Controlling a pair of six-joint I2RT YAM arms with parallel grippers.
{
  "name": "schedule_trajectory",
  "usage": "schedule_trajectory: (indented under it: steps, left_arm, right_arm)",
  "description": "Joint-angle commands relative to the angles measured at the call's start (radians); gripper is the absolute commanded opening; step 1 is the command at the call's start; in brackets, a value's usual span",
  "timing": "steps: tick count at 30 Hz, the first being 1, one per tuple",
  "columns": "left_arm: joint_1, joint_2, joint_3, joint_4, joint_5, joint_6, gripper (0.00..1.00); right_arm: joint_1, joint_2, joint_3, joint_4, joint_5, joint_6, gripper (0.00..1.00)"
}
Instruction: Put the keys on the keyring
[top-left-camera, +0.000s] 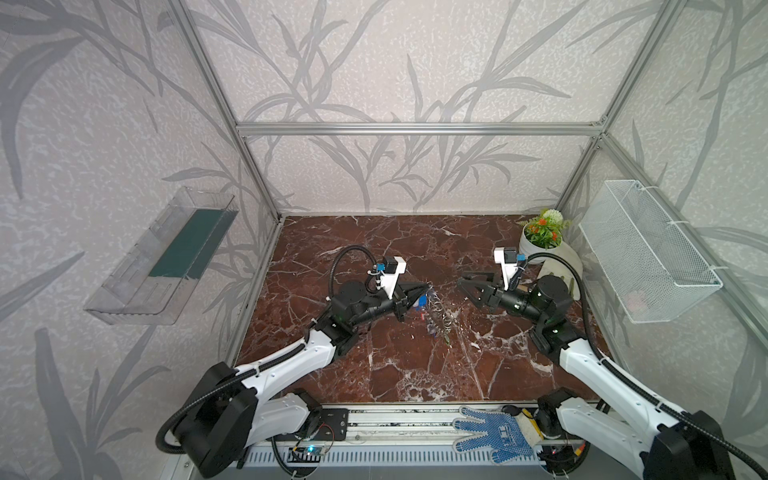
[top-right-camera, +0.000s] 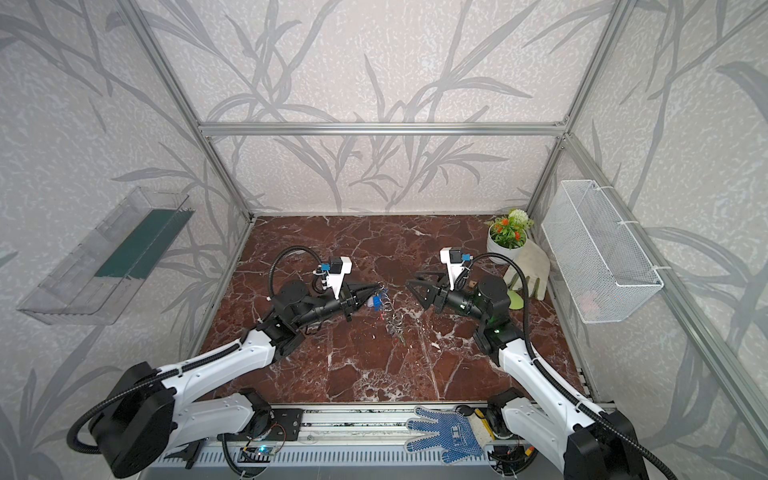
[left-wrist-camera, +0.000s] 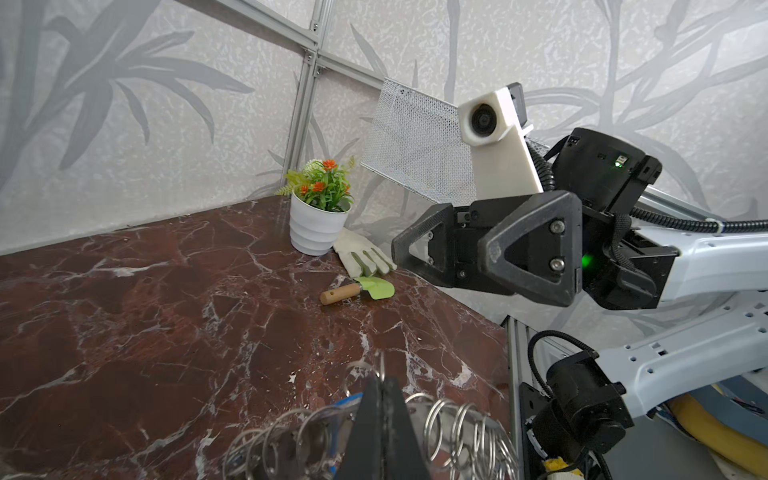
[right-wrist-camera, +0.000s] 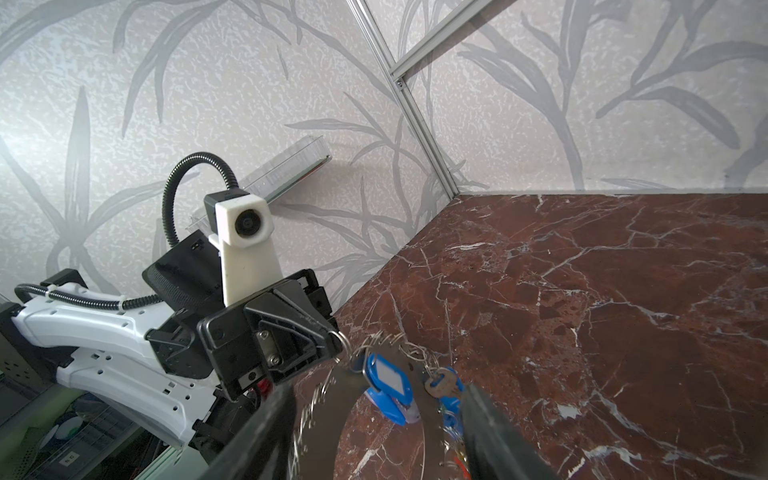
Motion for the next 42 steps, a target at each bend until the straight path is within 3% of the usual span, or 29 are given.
schedule_trajectory:
  steps: [1, 9, 12, 17, 23, 27, 31, 39, 42]
  left_arm:
    - [0.025, 0.067, 0.055, 0.311, 0.133, -0.118, 0.0]
    - [0.042, 0.231, 0.13, 0.521, 0.233, -0.273, 0.0]
    - [0.042, 0.25, 0.138, 0.567, 0.238, -0.307, 0.0]
    - [0.039, 0.258, 0.143, 0.6, 0.238, -0.347, 0.0]
    - [0.024, 0.247, 0.159, 0.558, 0.222, -0.333, 0.0]
    - [0.005, 0.235, 0.173, 0.49, 0.221, -0.29, 0.0]
    - [-0.012, 0.224, 0.178, 0.445, 0.212, -0.257, 0.0]
    - [-0.013, 0.18, 0.176, 0.363, 0.155, -0.228, 0.0]
    - [-0.014, 0.136, 0.171, 0.308, 0.112, -0.194, 0.0]
  right_arm:
    - [0.008, -0.016, -0.01, 0.051, -0.01, -0.015, 0.58]
    - [0.016, 0.046, 0.031, 0.015, -0.017, -0.041, 0.39]
    - [0.016, 0.056, 0.025, 0.044, -0.021, -0.025, 0.38]
    - [0.016, 0.072, 0.042, 0.036, -0.057, -0.022, 0.57]
    - [0.036, 0.08, 0.05, 0.056, -0.106, -0.018, 0.64]
    - [0.061, 0.097, 0.064, 0.049, -0.12, -0.029, 0.64]
    - [0.062, 0.098, 0.065, 0.048, -0.116, -0.035, 0.54]
    - [0.061, 0.072, 0.041, 0.057, -0.11, -0.035, 0.2]
    - [0.064, 0.068, 0.035, 0.05, -0.108, -0.037, 0.11]
